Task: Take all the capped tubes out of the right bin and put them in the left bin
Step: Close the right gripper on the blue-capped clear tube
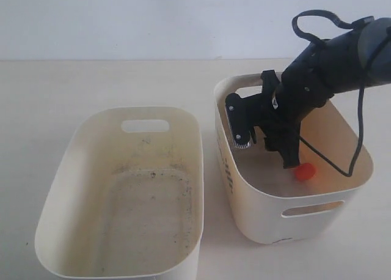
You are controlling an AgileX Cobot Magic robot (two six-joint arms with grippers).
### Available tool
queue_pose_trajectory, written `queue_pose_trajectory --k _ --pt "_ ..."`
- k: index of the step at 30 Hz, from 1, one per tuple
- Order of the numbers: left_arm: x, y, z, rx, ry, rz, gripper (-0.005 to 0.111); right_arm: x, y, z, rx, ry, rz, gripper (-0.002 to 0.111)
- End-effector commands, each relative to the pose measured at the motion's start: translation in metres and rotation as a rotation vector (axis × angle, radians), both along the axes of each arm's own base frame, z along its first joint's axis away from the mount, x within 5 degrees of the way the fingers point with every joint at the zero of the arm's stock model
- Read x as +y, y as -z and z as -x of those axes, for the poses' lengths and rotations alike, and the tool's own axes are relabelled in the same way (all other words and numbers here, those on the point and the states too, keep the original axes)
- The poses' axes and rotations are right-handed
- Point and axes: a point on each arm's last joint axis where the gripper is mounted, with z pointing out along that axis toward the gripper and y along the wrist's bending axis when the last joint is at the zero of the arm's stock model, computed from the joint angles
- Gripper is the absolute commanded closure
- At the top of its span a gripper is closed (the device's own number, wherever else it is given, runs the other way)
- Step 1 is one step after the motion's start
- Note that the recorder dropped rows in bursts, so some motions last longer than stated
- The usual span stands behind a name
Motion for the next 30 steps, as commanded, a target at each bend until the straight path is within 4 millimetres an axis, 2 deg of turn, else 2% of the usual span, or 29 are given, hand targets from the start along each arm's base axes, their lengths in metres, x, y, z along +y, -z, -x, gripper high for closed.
queue_pose_trajectory --k 1,8,10,15,19,25,30 --pt "0.0 -0.001 0.0 -0.005 0.003 0.004 0.103 0.002 0.011 -0.002 -0.001 -0.01 -0.016 0.049" --pt "0.0 -0.001 0.0 -0.005 0.003 0.004 0.103 0.004 0.013 -0.005 -0.024 -0.02 -0.04 0.049" --pt "0.0 -0.001 0.0 -0.005 0.003 0.004 0.103 0.004 0.013 -0.005 -0.024 -0.021 -0.04 0.053" --pt "0.0 -0.001 0.0 -0.005 0.003 0.004 0.103 0.001 0.015 -0.002 0.018 -0.002 -0.009 0.087" --pt "0.0 -0.001 0.0 -0.005 0.003 0.004 0.103 -0.001 0.017 0.001 0.048 0.011 0.014 0.108" --pt "0.0 -0.001 0.0 -0.005 0.003 0.004 0.103 -0.003 0.015 0.003 0.069 0.025 0.03 0.108" --pt "0.0 -0.001 0.0 -0.005 0.003 0.004 0.103 -0.006 0.002 0.005 0.06 0.053 0.028 0.108"
